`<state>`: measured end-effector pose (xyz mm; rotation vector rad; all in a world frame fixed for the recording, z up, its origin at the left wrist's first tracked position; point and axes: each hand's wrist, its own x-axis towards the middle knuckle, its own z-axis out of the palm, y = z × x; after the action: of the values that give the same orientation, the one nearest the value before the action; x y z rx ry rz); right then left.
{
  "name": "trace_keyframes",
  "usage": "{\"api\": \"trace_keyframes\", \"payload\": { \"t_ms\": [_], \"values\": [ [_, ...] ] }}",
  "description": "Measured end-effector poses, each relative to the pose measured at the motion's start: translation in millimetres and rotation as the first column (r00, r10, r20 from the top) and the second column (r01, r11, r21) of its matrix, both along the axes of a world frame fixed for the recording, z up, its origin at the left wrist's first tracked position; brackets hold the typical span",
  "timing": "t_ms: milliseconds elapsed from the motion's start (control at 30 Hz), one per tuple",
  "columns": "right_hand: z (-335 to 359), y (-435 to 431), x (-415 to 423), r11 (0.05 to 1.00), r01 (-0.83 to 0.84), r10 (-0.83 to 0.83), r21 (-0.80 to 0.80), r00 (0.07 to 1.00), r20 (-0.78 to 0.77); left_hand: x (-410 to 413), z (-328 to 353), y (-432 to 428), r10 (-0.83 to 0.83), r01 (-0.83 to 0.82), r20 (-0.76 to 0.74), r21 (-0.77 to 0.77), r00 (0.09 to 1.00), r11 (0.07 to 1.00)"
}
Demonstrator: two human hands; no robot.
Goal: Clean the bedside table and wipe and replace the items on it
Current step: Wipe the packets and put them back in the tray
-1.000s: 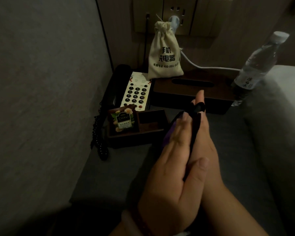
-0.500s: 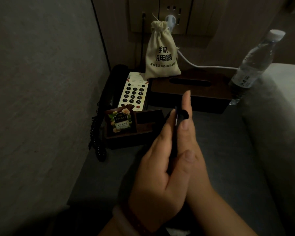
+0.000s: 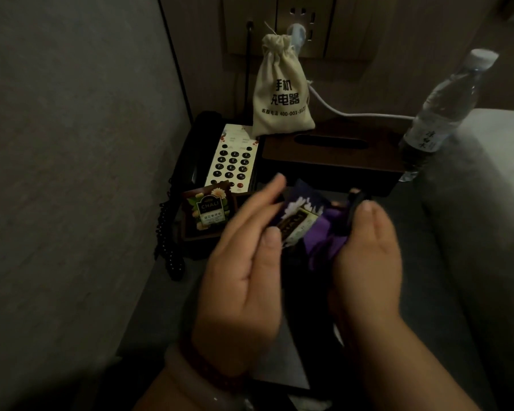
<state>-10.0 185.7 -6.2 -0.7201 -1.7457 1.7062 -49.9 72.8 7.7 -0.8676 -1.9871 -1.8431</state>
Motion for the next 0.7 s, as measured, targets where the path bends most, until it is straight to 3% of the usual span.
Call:
{"api": "trace_keyframes", "payload": {
  "t_ms": [33, 133, 233, 333, 433, 567, 700],
  "values": [
    [13, 9, -22, 0.999, 0.021, -0.023, -0.030, 0.998, -0.064, -5, 0, -5, 0.005, -0.006, -0.013, -0.045, 1.000, 0.999],
    [23, 9, -26, 0.987, 0.061, -0.038, 0.150, 0.988, -0.152, -16, -2, -15, 0.026, -0.039, -0.067, -0.202, 0.997, 0.979],
    [22, 0, -20, 0.977, -0.095, 0.139, 0.189, 0.962, -0.237, -18, -4, -14, 0.048, -0.079, -0.128, -0.252, 0.991, 0.965],
    [20, -9, -17, 0.950, -0.293, 0.311, 0.104, 0.906, -0.287, -20, -2, -13, 0.130, -0.146, -0.111, -0.155, 0.985, 0.977],
    [21, -19, -11, 0.896, -0.401, 0.443, 0.189, 0.838, -0.319, -22, 2, -14, 0.218, -0.220, -0.049, -0.032, 0.975, 0.975],
    [15, -35, -10, 0.851, -0.368, 0.484, 0.374, 0.825, -0.290, -16, 11, -6, 0.092, -0.126, 0.164, 0.211, 0.982, 0.969],
    [15, -39, -11, 0.815, -0.317, 0.493, 0.486, 0.820, -0.290, -17, 12, -7, 0.125, -0.184, 0.228, 0.258, 0.966, 0.949]
  ]
}}
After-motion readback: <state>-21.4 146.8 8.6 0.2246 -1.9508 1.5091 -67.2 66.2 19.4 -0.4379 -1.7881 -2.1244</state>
